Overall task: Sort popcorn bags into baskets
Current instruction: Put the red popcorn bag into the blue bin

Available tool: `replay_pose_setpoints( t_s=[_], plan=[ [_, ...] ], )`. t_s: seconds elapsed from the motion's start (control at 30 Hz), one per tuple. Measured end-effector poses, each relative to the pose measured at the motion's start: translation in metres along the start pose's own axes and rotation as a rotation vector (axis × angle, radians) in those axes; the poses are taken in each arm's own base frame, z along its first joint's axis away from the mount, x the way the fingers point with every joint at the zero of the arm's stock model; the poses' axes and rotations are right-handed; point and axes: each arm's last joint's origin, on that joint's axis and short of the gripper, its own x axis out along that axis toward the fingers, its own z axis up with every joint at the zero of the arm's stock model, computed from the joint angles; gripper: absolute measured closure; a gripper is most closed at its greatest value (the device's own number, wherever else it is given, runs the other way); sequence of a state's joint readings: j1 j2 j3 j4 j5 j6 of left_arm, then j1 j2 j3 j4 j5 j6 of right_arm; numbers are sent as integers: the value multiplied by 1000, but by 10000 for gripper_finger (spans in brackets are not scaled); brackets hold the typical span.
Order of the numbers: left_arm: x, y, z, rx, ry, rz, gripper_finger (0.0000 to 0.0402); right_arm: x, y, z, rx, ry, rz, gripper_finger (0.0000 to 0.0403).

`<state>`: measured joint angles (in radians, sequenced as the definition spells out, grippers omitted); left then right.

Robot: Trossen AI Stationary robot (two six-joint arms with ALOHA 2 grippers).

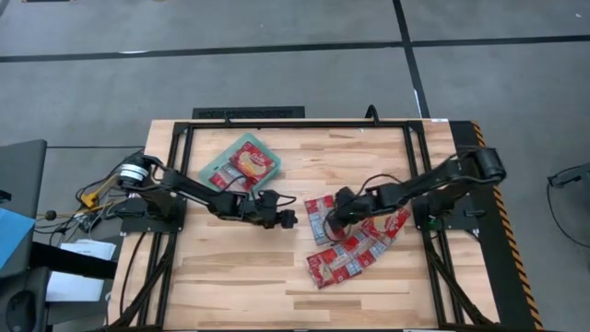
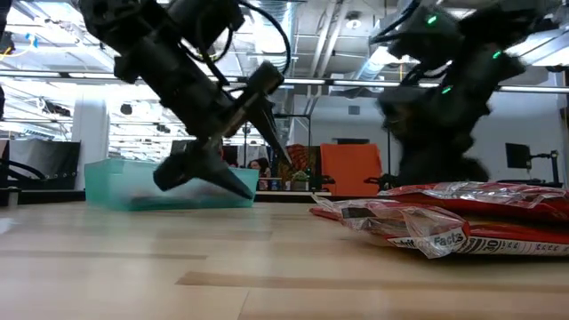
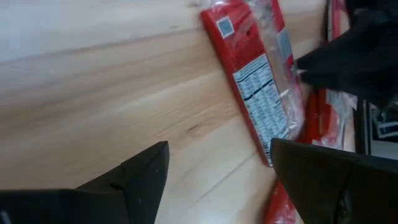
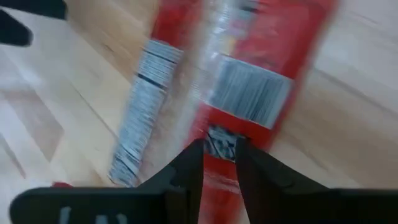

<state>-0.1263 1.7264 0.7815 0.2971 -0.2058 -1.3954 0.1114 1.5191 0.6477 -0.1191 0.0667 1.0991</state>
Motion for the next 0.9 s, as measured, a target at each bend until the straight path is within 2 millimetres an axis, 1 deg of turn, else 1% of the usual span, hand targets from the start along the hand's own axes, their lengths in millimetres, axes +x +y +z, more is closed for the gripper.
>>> replay_pose_setpoints(
  t_s=[0.07, 0.1, 0.17, 0.27, 0.3, 0.33, 0.37, 0.43, 0.5, 0.63, 0.7, 0.77, 0.83, 0.9],
  plan=[
    [8, 5, -1, -5, 10, 2, 135, 7, 1, -1, 3, 12, -2, 287],
    [10, 7, -1, -3, 18, 14, 135, 11, 6, 1, 5, 10, 31, 288],
    [18, 10, -1, -7, 22, 2, 135, 17, 7, 1, 3, 28, 52, 290],
    [23, 13, 0, -14, 35, 3, 135, 28, 14, 3, 2, 39, 99, 291],
    [28, 16, 0, -17, 32, 4, 135, 31, 17, 5, -8, 43, 108, 291],
    [30, 19, -1, -14, 32, 8, 135, 34, 21, 8, -17, 44, 118, 290],
    [29, 16, 0, -17, 37, -24, 135, 37, 23, 9, -24, 53, 115, 290],
    [35, 18, -1, -22, 39, -31, 135, 38, 30, 11, -55, 59, 131, 290],
    [35, 17, 0, -25, 53, -52, 135, 44, 37, 15, -77, 59, 146, 290],
    [34, 16, 3, -16, 47, -54, 137, 47, 43, 20, -99, 66, 161, 290],
    [34, 16, 3, -16, 49, -53, 146, 49, 45, 21, -108, 63, 162, 290],
    [33, 15, 3, -16, 52, -54, 166, 48, 46, 21, -119, 55, 169, 290],
    [33, 15, 3, -15, 57, -49, 195, 48, 47, 21, -124, 55, 169, 290],
    [33, 15, 3, -22, 59, -48, 234, 40, 47, 23, -131, 53, 169, 291]
  ],
)
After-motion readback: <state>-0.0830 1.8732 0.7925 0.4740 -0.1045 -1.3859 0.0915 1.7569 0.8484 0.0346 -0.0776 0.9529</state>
